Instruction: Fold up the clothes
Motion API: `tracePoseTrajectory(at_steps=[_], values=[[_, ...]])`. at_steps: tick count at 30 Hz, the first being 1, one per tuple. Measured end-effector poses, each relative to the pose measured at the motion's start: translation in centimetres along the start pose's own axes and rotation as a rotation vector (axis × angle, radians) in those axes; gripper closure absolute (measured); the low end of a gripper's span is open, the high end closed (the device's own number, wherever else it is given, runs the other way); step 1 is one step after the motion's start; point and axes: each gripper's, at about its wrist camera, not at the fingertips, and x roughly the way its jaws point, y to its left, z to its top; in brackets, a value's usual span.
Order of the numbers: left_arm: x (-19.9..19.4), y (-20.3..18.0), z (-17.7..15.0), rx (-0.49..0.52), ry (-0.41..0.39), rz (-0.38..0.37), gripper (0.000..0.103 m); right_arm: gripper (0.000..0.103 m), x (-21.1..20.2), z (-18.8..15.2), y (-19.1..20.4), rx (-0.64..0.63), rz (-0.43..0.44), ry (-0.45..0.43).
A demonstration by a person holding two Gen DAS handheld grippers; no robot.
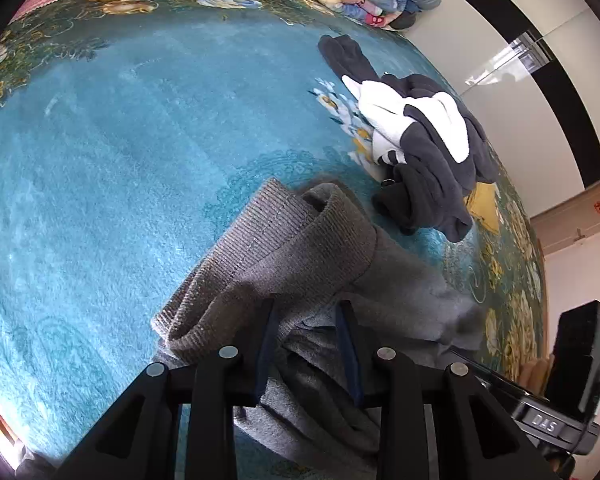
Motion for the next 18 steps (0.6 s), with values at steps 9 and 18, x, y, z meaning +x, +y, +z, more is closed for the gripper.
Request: tracePoseTrajectory(at_steps=[9, 18], values=[[-3.9, 0.7, -1.7, -0.035, -0.042, -0.097, 0.061, 0.047, -3.5, -0.7, 0.9, -0.058, 0.014, -0.040], [-2.2, 0.6, -2.5, -0.026, 0.043, -0.066, 0.054, 0.047, -2.6, -4.3, 3.1, -0.128, 0.032, -0.005]])
